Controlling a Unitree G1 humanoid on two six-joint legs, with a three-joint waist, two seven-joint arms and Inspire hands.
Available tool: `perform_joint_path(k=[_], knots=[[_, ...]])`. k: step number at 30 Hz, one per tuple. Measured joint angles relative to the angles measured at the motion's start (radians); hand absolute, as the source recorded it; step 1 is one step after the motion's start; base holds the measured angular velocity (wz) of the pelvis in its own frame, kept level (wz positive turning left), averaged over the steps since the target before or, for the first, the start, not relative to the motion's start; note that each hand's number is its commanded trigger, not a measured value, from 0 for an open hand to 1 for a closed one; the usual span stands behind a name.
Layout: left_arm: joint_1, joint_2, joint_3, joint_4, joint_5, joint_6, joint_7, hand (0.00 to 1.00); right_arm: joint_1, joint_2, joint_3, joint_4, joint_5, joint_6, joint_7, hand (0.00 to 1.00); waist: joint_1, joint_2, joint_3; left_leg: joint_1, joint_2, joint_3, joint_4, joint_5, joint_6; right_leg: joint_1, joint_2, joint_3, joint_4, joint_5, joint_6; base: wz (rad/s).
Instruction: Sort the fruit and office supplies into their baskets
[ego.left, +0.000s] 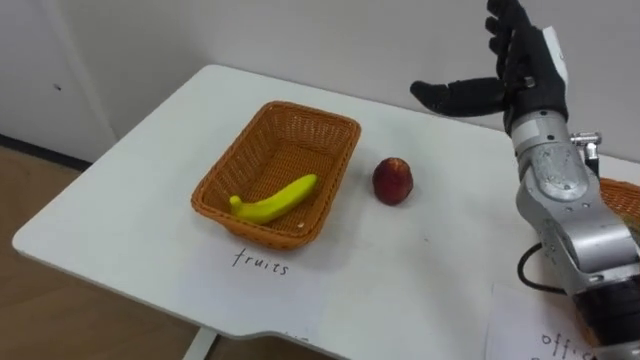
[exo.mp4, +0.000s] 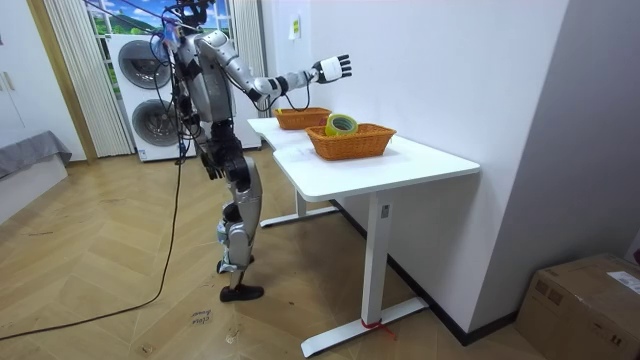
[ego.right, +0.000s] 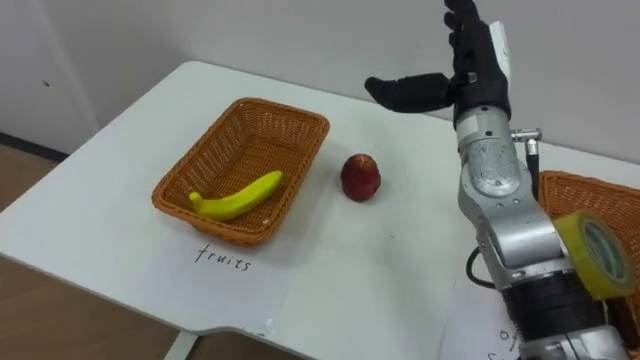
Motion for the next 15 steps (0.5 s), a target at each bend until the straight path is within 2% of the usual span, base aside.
perform_joint_path(k=[10,15], knots=[[0.002,0.001,-0.022,0.000,-0.003,0.003,0.003,0.00,0.000,0.001,0.003,0.066,0.007,0.000,0.009,0.00,0.002,-0.005,-0.0012,0.002,0.000,0.008,-0.001,0.000,0.000,0.001,0.000,0.009,-0.002,0.000,0.001,0.00],[0.003,0.001,-0.037,0.001,-0.040,0.010,0.002,0.00,0.004,0.003,0.004,0.136,0.000,0.001,0.028,0.00,0.002,-0.002,0.0007,-0.001,0.000,0.008,0.000,0.000,0.000,-0.001,0.003,0.019,-0.008,0.000,0.000,0.00]])
